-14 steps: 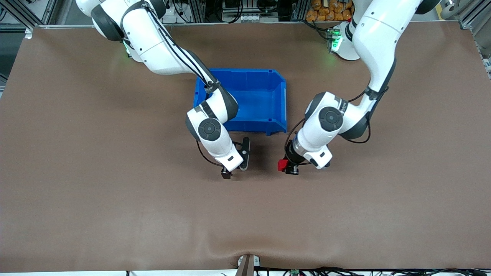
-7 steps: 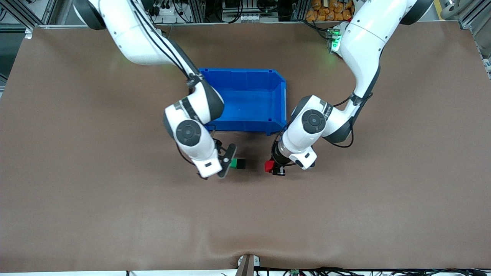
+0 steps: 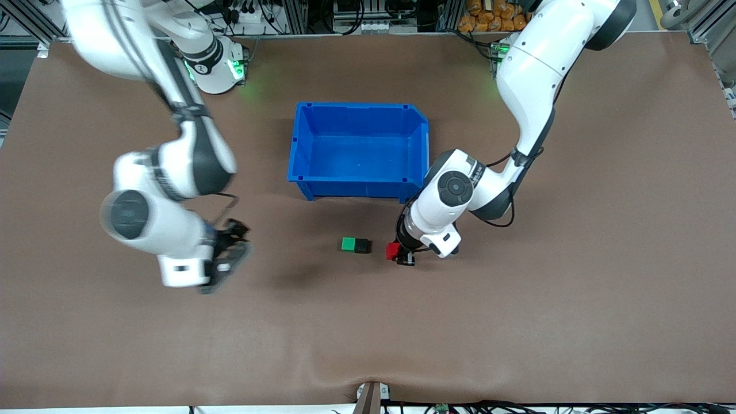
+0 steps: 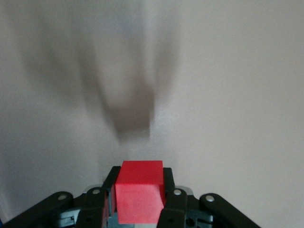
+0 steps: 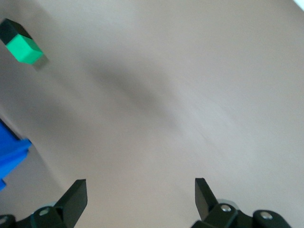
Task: Attach green and red cubes to black cube
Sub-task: 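Open and raise the right gripper while the left gripper lowers the red cube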
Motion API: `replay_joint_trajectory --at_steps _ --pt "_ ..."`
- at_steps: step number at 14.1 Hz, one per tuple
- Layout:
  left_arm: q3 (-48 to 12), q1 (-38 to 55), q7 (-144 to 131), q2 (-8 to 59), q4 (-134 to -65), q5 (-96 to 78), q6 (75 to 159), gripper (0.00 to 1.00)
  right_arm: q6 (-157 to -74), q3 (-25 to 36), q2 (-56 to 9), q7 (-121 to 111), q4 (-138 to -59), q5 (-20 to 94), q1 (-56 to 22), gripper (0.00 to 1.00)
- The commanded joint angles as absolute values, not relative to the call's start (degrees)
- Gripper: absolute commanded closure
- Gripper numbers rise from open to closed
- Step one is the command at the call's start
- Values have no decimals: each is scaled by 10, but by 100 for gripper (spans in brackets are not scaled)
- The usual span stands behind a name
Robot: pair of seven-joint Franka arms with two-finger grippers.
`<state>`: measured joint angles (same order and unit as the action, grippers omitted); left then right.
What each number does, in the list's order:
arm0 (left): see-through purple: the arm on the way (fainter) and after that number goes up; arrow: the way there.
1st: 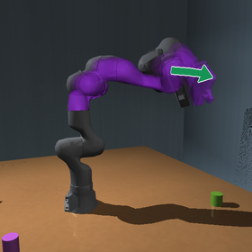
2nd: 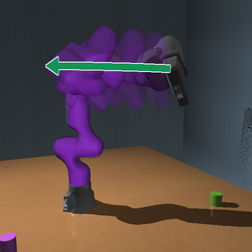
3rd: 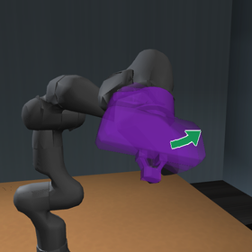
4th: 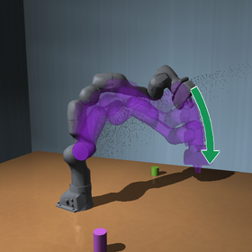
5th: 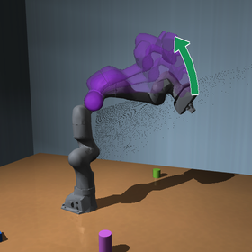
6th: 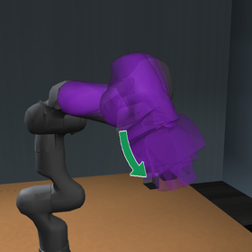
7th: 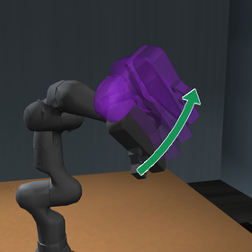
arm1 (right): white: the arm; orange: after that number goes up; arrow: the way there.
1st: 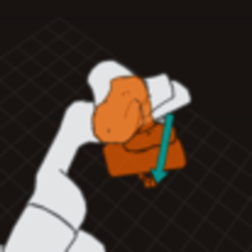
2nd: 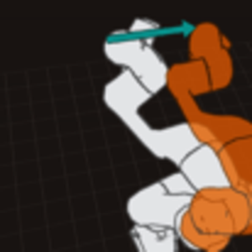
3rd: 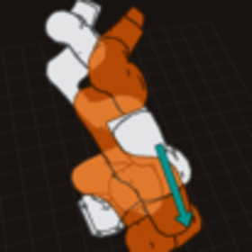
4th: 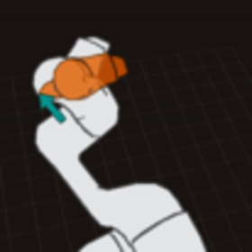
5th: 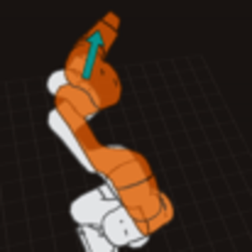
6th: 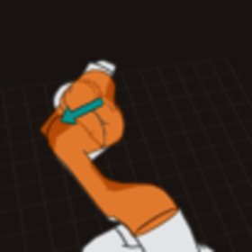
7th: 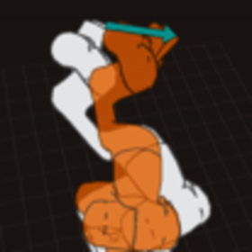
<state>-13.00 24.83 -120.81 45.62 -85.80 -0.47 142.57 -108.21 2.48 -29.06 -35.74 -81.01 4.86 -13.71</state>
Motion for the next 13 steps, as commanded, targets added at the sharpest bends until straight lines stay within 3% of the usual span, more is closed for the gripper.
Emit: replay_joint_trajectory --at_steps 1,3,6,13 --pt "-101 285 -1216 489 -797 1 1377 100 -1040 11 -208 -357 -871 69 -94 0" --pt "-64 323 -1217 504 -779 -3 1371 100 -999 20 -179 -359 -870 62 -83 0" --pt "-43 344 -1224 515 -761 -8 1368 100 -968 83 -160 -346 -861 60 -107 0" --pt "-40 362 -1225 538 -737 -8 1356 100 -901 82 -71 -37 -901 31 -84 0"
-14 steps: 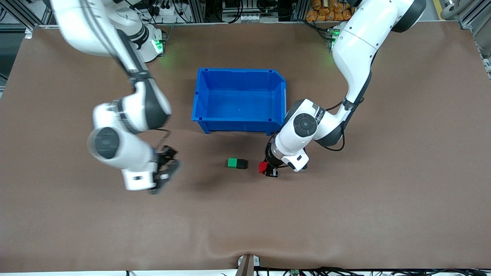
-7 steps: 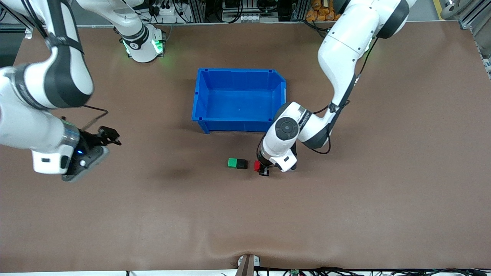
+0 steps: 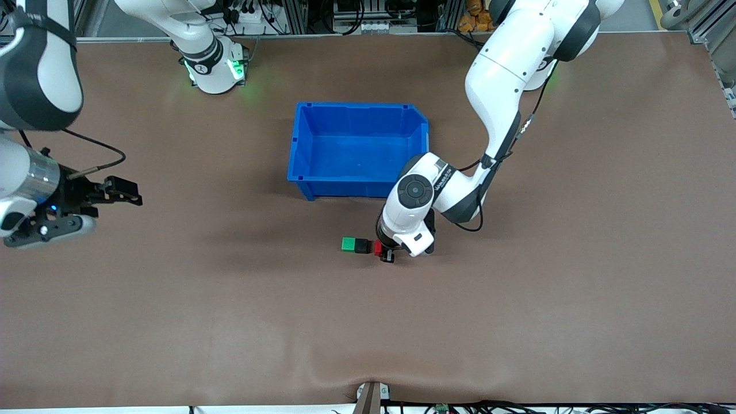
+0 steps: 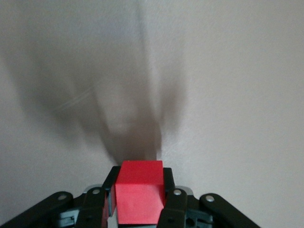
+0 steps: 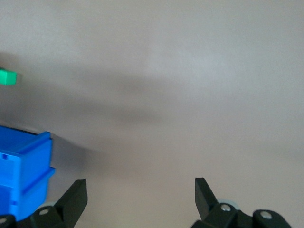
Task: Attach green and red cubes to black cube
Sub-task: 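Open and raise the right gripper while the left gripper lowers the red cube, then press the red cube against the black cube with the left gripper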
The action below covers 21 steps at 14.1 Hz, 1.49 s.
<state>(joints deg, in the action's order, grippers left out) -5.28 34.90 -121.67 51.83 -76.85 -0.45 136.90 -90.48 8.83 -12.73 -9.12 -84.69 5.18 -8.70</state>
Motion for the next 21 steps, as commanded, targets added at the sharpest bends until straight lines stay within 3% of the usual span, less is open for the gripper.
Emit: replay_joint_trajectory --at_steps 1,5,7,21 --pt "-40 366 -1233 542 -730 -8 1357 100 -904 81 -52 -36 -921 17 -79 0" --pt "-28 377 -1249 550 -722 -8 1354 100 -887 69 6 -36 -962 4 -32 0" --pt "-29 378 -1254 553 -722 -8 1354 100 -845 70 7 -35 -940 4 -27 0" --pt "-30 388 -1314 543 -723 -8 1308 100 -787 48 5 -12 -876 16 -1 0"
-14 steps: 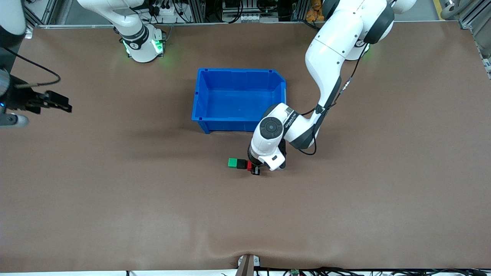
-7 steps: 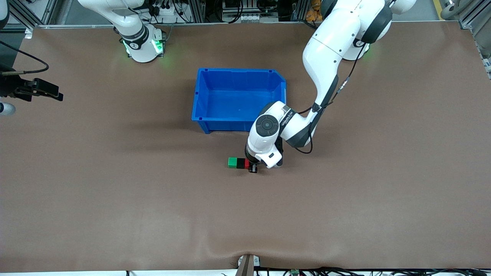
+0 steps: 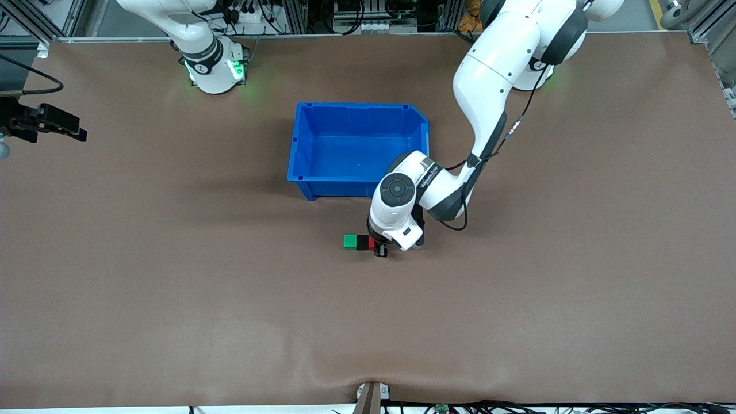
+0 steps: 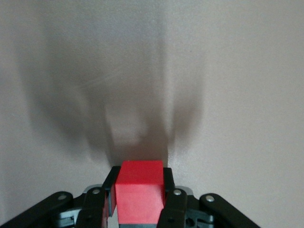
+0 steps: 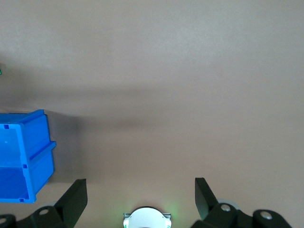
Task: Attach green and red cubes to black cube
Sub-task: 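Press the red cube against the black cube with the left gripper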
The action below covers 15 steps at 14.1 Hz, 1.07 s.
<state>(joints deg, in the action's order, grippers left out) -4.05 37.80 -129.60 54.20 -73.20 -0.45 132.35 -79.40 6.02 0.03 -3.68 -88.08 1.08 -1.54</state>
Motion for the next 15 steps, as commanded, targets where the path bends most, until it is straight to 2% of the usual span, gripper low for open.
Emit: replay_joint_trajectory --at_steps 1,2,3,4,5,8,15 --pt "-31 389 -1314 542 -723 -8 1307 100 -787 48 6 -4 -876 17 -2 0" --pt "-31 388 -1314 542 -724 -8 1306 87 -787 48 6 1 -876 18 -3 0" --pt "-31 388 -1314 542 -724 -8 1306 54 -788 49 6 10 -875 21 -1 0" --pt "-30 388 -1314 542 -724 -7 1306 5 -788 50 7 17 -875 32 2 0" --pt "-27 388 -1312 542 -723 -4 1306 0 -788 53 7 17 -875 34 2 0" --pt "-28 381 -1306 509 -725 1 1299 0 -793 51 6 15 -846 33 1 0" --pt "-28 314 -1102 391 -734 7 1189 0 -775 50 4 11 -843 38 -1 0"
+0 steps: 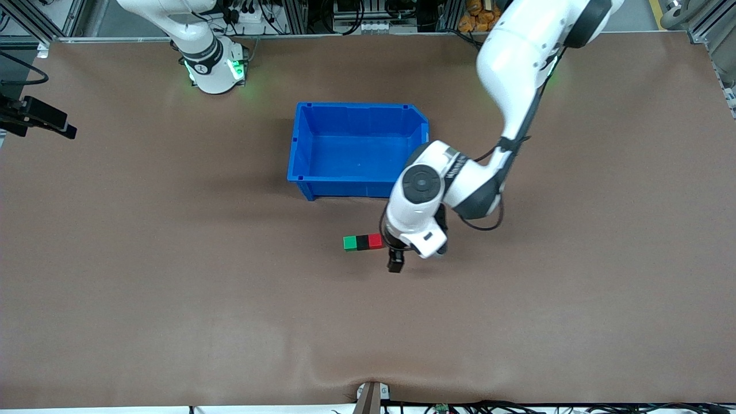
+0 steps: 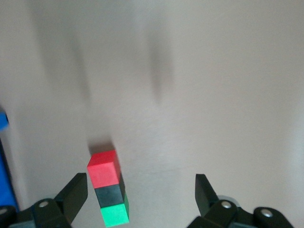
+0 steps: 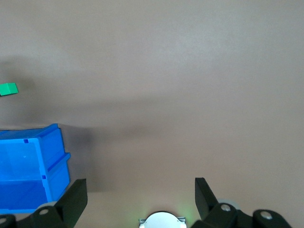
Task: Attach green and red cubes to black cube
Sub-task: 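Press the red cube against the black cube with the left gripper, then open the left gripper and lift it away from the cube row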
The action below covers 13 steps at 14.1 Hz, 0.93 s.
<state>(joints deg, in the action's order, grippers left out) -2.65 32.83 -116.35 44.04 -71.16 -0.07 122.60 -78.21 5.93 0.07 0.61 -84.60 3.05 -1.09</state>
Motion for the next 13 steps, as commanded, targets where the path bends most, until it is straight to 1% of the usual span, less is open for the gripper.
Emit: replay_joint_trajectory --at_steps 1,7,9,11,13 --pt "-28 301 -1051 370 -736 7 1161 0 -777 50 2 14 -843 38 0 0" --pt "-30 224 -805 246 -737 1 979 0 -768 48 1 13 -843 40 -4 0" --pt "-33 200 -790 215 -737 -3 938 0 -771 48 -2 9 -843 40 -1 0" --pt "-33 185 -725 179 -742 -3 880 0 -773 48 -12 8 -843 40 -1 0" --pt "-33 160 -658 149 -742 -3 843 0 -773 48 -12 8 -843 39 -1 0"
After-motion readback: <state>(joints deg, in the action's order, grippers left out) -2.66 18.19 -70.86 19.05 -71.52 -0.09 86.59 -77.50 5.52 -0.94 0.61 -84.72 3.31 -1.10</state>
